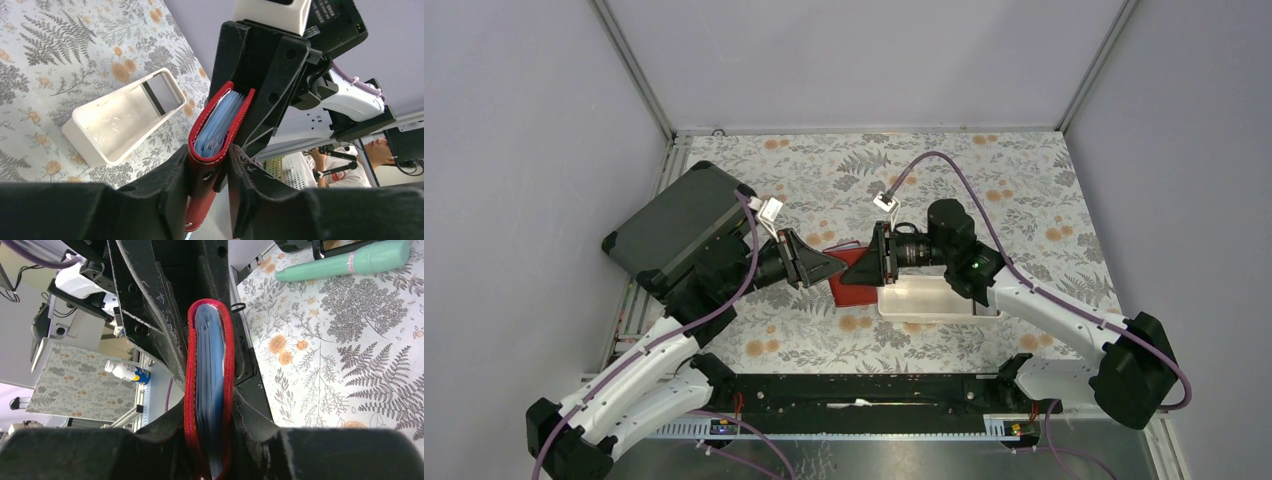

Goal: Put the credit cards into the card holder
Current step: Close the card holder at the center of the board.

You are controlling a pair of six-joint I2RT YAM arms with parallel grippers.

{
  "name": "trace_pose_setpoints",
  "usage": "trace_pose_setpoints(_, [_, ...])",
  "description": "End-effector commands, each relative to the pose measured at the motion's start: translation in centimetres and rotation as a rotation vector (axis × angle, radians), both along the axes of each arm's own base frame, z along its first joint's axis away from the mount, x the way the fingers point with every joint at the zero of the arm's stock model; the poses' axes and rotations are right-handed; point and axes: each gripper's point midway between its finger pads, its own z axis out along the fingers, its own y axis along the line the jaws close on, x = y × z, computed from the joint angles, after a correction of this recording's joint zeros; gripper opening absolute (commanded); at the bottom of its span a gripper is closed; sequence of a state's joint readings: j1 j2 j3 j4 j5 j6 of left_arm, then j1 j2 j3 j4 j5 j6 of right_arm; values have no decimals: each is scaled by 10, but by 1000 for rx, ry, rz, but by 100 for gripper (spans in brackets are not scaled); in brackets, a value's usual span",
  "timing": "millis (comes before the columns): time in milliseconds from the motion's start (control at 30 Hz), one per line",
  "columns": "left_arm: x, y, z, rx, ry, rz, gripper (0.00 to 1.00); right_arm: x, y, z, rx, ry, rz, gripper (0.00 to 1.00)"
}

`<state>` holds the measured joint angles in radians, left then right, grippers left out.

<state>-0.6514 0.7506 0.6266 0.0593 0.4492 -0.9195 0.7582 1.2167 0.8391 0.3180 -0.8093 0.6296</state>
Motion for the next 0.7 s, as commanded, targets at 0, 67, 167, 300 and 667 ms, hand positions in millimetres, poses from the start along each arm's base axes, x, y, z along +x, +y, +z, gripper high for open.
trace_pose_setpoints(0, [0, -8, 11, -70, -43, -48, 19, -10, 3, 36, 90, -100, 61, 0])
trace_pose_setpoints(67, [-1, -7, 12, -72, -52, -43, 1, -9, 1, 38, 90, -101, 41, 9])
trace_pose_setpoints(167, [1, 0, 15, -79, -89, -1, 0, -3, -4, 39, 82, -98, -17, 49])
trace_pose_setpoints(300, [3, 10, 26, -144, -122, 51, 0, 6, -18, 40, 93, -78, -84, 87])
trace_pose_setpoints(667, [-3, 27, 50, -312, -189, 100, 0, -17, -31, 37, 231, 24, 6, 86])
